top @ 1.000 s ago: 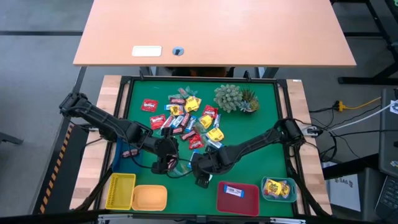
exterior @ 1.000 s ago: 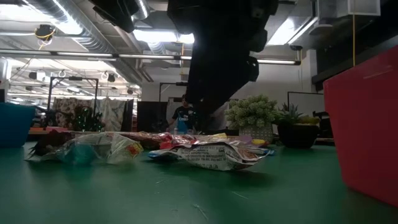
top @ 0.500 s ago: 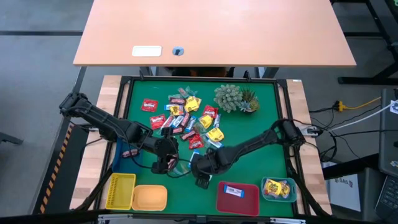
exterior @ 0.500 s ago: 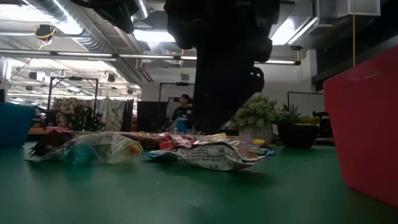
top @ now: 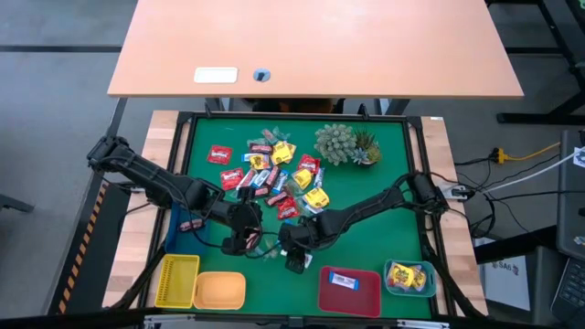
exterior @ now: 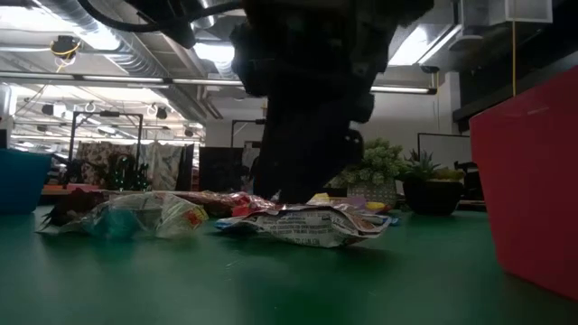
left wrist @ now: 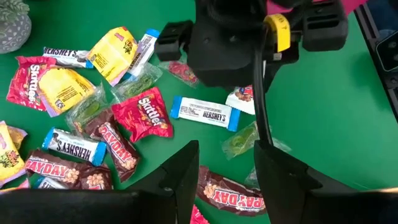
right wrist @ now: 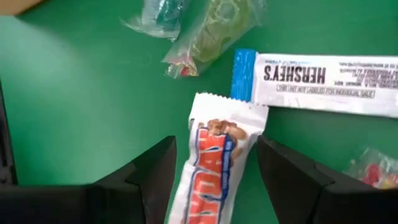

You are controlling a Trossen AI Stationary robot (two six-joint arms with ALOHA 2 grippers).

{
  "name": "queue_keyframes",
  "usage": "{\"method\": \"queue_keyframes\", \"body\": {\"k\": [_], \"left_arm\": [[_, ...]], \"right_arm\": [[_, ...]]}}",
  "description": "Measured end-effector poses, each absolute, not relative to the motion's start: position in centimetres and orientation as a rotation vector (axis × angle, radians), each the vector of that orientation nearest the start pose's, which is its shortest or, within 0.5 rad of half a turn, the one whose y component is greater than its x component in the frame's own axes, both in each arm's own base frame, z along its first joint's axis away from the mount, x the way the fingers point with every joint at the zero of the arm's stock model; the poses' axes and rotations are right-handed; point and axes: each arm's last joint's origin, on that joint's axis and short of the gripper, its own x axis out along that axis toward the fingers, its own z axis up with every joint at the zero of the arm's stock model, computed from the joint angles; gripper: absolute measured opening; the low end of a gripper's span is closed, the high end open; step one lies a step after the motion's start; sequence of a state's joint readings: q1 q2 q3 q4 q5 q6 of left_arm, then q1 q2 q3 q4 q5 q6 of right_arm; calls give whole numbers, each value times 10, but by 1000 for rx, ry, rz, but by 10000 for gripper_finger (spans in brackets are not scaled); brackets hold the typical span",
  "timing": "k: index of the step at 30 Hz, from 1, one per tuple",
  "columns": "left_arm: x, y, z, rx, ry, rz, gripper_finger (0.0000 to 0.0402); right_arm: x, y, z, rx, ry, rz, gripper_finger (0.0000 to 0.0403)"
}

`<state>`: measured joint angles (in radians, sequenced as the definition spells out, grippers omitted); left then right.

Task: Sort candy
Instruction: Put the white chocolate into the blue bin

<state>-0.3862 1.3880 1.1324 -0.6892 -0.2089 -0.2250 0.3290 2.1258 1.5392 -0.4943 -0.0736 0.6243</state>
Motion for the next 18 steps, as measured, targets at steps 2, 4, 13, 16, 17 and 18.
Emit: {"method": "queue_keyframes", "body": {"k": [2,4,13,16,17,18], "left_arm": [[262,-100,281,68,914,-61,141],[262,-100,281,68,914,-61,141],[262,-99,281,72,911,-51,141],[263,-97,282,73,909,-38,141],[264,-96,282,71,909,-35,141],[264,-96,282,70,909,-32,141]], "right_arm": [[418,142,154,414,1133,19,220],[417,140,151,418,1134,23,220],[413,138,143,385,1147,24,220],[413,138,142,361,1147,31,220],[413,138,142,354,1147,32,220],[413,137,142,352,1147,31,220]]}}
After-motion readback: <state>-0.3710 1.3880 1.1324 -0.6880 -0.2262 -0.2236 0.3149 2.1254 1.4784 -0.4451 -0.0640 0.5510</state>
